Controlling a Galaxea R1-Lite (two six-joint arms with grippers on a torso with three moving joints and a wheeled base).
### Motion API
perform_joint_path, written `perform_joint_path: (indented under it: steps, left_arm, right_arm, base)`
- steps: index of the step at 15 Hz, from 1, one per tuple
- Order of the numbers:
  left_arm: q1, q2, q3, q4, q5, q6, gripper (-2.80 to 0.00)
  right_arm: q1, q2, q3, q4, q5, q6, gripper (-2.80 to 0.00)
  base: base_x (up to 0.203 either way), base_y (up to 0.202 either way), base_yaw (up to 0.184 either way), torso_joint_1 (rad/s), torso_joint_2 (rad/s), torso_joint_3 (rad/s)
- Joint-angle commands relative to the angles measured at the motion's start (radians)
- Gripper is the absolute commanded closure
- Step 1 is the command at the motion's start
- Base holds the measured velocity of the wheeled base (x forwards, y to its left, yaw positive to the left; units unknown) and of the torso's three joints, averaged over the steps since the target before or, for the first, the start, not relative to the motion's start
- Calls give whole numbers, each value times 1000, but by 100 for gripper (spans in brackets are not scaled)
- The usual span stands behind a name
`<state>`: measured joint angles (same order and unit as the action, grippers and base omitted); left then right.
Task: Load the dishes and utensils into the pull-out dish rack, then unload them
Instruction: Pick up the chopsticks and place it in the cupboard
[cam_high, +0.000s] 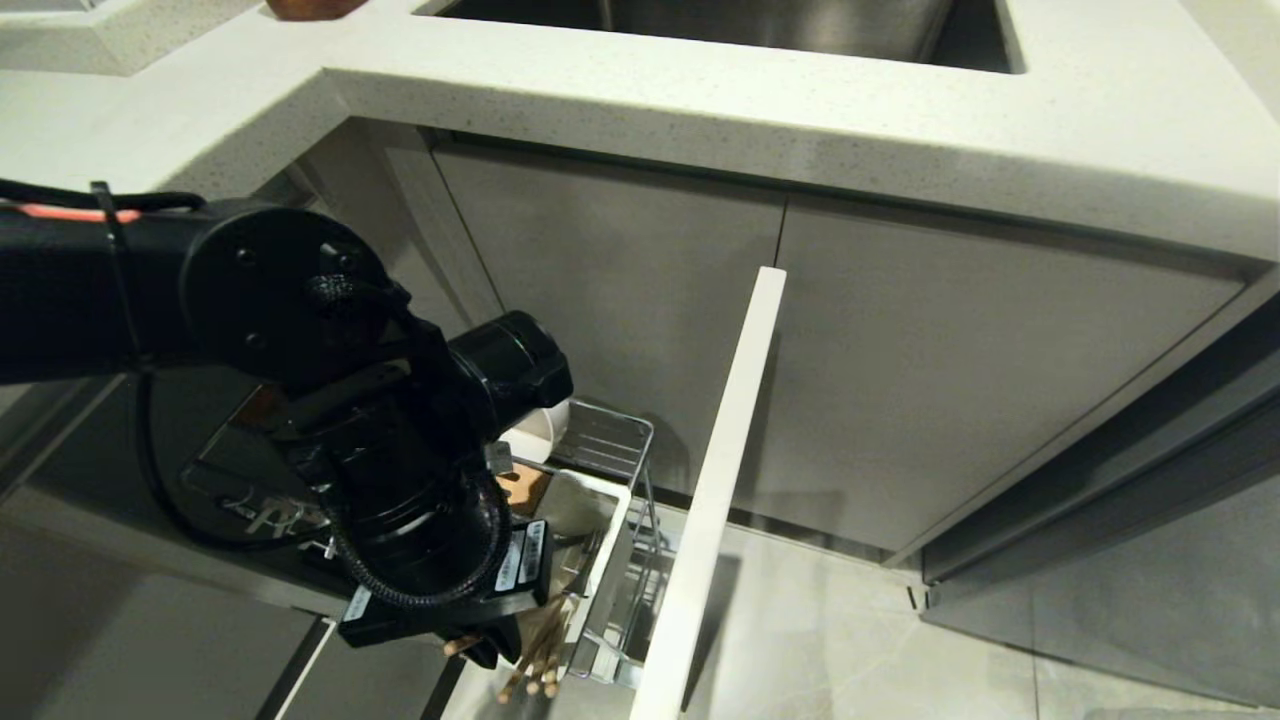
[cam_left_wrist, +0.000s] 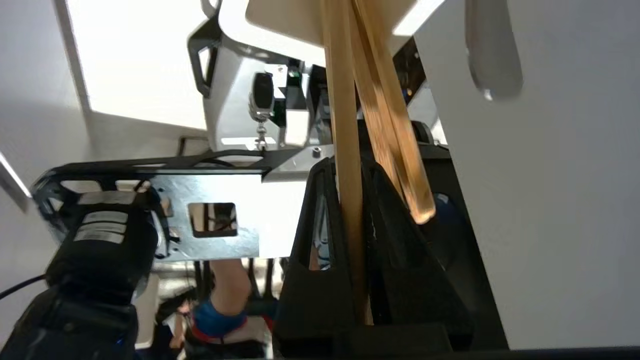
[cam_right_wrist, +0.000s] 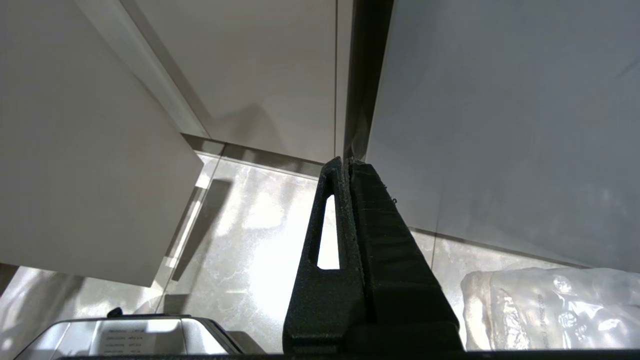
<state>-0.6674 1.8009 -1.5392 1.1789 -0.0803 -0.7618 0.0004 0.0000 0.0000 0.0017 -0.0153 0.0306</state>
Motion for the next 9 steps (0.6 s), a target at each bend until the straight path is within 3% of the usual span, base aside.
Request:
perform_joint_path:
  steps: [1,9]
  left_arm:
    - [22,28,2,5,-8,1,0]
    - [63,85,8,-51,-18,6,0]
  right_arm:
    - [0,0,2,0,0,0,0]
    - [0,0,2,0,0,0,0]
  base:
    - [0,0,0,0,0,0]
    - [0,0,0,0,0,0]
